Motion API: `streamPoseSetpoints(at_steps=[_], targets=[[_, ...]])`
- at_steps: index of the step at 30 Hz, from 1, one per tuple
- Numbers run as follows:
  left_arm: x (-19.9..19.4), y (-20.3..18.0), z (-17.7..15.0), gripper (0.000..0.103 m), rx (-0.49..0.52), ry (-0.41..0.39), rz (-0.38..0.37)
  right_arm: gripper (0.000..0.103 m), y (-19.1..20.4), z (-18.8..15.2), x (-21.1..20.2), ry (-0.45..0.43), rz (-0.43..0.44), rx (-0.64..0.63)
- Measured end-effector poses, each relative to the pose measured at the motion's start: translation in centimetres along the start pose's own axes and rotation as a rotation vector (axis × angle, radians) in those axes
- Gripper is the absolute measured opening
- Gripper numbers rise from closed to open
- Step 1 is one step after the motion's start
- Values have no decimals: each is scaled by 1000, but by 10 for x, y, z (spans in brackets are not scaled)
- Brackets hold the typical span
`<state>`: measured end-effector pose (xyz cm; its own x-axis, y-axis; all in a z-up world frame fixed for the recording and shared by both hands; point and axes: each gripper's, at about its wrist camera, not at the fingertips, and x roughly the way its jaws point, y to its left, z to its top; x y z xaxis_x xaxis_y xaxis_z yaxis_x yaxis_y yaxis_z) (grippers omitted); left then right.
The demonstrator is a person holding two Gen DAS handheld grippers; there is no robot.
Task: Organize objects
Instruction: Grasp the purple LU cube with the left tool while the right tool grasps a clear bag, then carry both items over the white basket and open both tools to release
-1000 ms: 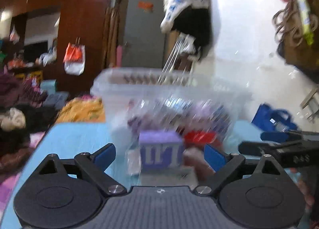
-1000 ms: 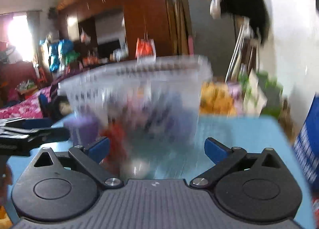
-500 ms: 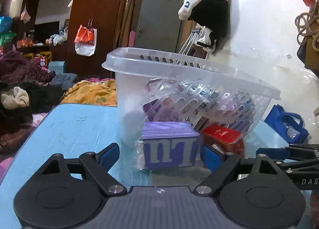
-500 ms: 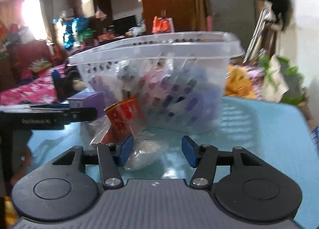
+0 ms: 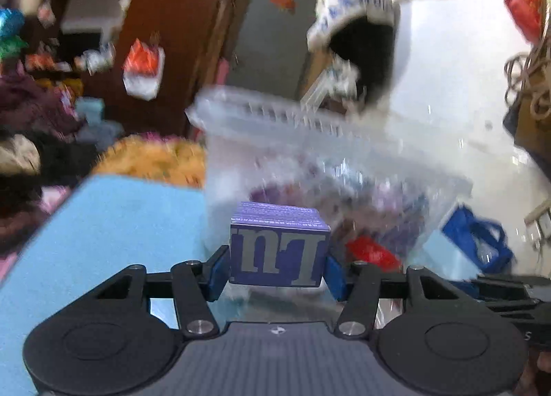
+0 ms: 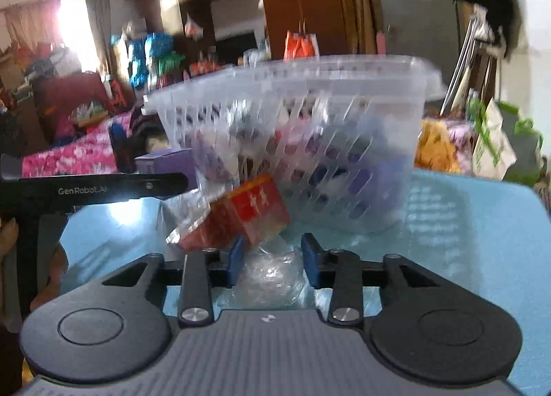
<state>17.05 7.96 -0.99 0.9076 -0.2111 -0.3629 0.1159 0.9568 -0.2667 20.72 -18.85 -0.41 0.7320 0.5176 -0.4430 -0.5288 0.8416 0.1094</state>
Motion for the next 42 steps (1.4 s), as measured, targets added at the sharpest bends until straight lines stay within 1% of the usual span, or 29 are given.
streamPoseSetpoints(at_steps=[2, 4, 6, 9, 12, 16, 22, 26, 32, 37, 40, 42], targets=[[-11, -3, -1, 59, 23, -66, 18, 39, 0, -2, -9, -48, -23, 0], [-16, -7, -2, 59, 42, -91, -3, 39, 1, -2, -11, -66, -32, -5], [-18, -8, -3, 59, 47, -100, -31, 39, 3, 0, -10, -66, -42, -13], [-19, -8, -2, 59, 43, -112, -33, 39, 7, 2, -8, -77, -63, -29], [-19, -3, -1, 59, 26, -109, -44, 39, 13, 1, -9, -105, -78, -42], [-19, -3, -3, 59, 22, -120, -43, 39, 9, -1, -16, -144, -74, -27], [-27, -7, -6, 60, 44, -169, -28, 39, 9, -2, -22, -193, -71, -21], [-28, -7, -6, 60, 52, -179, -33, 39, 13, -2, -22, -203, -79, -40], [-32, -5, -6, 60, 43, -207, -30, 39, 10, -4, -26, -229, -76, -26], [-36, -9, -7, 59, 75, -239, -58, 39, 9, -4, -28, -243, -79, -13], [-41, -12, -7, 59, 90, -262, -77, 38, 13, -5, -32, -269, -89, -28], [-45, -14, -4, 59, 93, -277, -98, 38, 15, -2, -37, -286, -70, -27]])
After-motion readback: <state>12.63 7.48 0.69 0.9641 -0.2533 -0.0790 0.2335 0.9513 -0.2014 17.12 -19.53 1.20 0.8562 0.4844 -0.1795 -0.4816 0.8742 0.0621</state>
